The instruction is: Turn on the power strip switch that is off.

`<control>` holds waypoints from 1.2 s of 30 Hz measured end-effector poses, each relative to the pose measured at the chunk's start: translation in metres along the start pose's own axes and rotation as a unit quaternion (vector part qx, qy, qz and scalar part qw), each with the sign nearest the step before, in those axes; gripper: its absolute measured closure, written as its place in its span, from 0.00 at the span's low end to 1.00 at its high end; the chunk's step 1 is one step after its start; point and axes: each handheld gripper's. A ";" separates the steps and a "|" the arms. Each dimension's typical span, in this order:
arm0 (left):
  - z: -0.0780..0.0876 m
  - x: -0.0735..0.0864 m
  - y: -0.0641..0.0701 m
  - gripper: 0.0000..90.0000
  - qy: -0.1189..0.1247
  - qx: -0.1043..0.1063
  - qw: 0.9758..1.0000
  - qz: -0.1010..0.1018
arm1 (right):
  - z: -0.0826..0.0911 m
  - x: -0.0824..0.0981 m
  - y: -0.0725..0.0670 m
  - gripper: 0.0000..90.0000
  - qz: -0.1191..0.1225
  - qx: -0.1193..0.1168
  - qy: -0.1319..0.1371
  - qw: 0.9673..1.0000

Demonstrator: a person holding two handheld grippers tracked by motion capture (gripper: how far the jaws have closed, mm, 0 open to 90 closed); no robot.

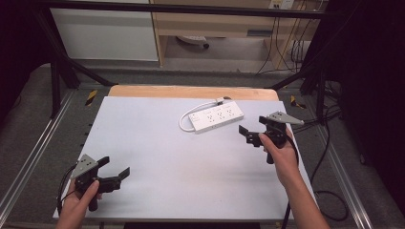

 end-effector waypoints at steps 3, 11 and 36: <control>0.000 0.000 0.000 0.07 -0.001 0.000 1.000 0.001 | 0.007 0.006 0.000 0.04 0.006 0.002 0.002 1.000; 0.000 0.000 0.000 0.07 0.000 0.000 1.000 0.000 | 0.027 0.020 0.000 0.04 0.005 0.010 0.010 1.000; 0.002 0.000 0.002 0.07 0.000 -0.002 1.000 -0.002 | 0.054 0.111 -0.003 0.04 0.040 0.019 -0.071 0.996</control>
Point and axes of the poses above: each handheld gripper's, and its own axes: z roughly backward along the jaws, x roughly out of its underside, y roughly to its right, and after that the axes turned 2 degrees about y, right-handed
